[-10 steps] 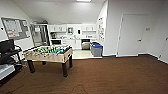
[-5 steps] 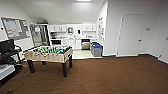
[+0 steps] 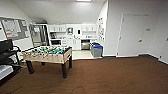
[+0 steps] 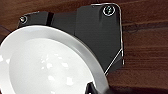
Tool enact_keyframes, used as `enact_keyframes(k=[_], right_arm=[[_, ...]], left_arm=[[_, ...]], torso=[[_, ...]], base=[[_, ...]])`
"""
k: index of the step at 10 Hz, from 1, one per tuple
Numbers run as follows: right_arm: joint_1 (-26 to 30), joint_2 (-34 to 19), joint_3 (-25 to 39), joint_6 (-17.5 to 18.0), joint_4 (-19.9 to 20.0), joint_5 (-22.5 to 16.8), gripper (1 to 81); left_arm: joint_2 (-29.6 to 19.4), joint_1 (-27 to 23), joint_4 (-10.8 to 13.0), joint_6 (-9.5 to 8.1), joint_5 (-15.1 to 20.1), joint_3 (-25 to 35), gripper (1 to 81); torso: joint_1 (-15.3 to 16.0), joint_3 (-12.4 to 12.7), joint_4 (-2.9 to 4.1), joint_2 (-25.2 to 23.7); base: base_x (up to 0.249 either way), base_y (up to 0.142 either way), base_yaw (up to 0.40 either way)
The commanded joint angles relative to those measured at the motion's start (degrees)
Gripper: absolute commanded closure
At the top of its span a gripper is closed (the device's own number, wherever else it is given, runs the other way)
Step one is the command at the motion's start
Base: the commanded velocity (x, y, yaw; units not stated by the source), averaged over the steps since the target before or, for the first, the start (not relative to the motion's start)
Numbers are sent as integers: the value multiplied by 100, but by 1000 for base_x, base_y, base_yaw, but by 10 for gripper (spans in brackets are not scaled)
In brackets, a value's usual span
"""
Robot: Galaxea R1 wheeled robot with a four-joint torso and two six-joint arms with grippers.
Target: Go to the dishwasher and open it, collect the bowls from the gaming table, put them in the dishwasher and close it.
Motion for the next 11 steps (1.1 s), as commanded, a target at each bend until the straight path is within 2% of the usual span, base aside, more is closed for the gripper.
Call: enact_keyframes(k=[1, 11], right_arm=[[217, -58, 3, -17, -72, -290, 811], [243, -23, 3, -17, -72, -290, 811]], left_arm=[[-127, -264, -21, 16, 149, -71, 811], [-109, -264, 50, 16, 158, -71, 811]], torso=[[0, 0, 0, 0], [2, 0, 0, 2]], base=[[114, 0, 0], [127, 0, 0]])
